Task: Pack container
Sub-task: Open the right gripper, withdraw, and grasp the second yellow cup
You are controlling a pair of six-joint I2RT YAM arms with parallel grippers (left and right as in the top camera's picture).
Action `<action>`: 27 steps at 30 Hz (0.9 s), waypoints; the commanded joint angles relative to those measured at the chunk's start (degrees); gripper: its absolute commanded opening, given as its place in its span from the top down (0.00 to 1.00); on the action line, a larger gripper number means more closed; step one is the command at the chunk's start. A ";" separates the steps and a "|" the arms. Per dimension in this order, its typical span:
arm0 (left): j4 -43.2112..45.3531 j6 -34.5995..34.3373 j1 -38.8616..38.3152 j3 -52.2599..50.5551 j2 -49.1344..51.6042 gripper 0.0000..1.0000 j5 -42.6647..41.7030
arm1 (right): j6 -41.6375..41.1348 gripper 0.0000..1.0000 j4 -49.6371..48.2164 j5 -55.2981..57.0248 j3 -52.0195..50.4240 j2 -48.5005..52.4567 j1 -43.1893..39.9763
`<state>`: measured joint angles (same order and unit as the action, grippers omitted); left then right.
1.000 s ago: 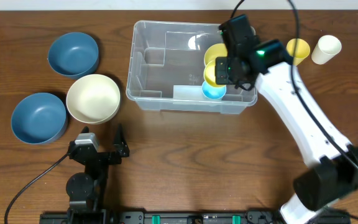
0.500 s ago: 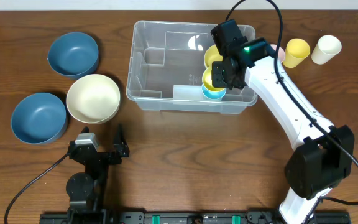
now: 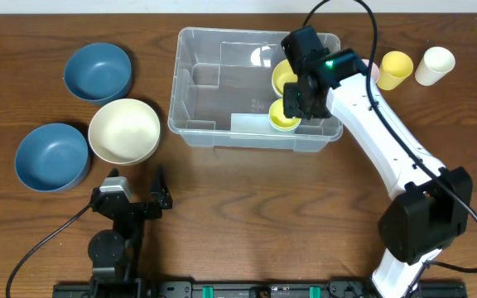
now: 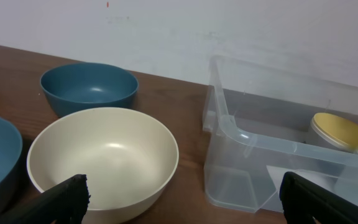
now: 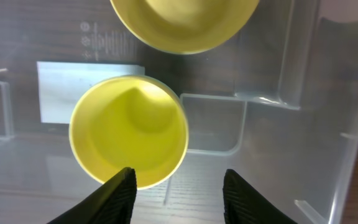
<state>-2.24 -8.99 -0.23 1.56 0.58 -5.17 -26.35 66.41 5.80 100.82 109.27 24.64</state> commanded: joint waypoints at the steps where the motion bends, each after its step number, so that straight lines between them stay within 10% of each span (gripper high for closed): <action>1: -1.36 0.31 -0.22 -1.31 -0.31 0.02 -0.20 | 1.40 0.48 1.81 0.55 7.43 -0.31 -3.06; 15: -1.36 0.31 -0.22 -1.33 -0.31 0.02 -0.20 | 3.30 0.40 -0.33 -2.32 12.37 5.05 -28.04; 27: -1.36 0.31 -0.22 -1.33 -0.31 0.02 -0.20 | 3.17 0.43 -9.11 -2.60 12.37 16.00 -33.51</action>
<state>-2.26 -8.99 -0.23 1.56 0.60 -5.15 -23.70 58.37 3.40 113.38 123.42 -8.16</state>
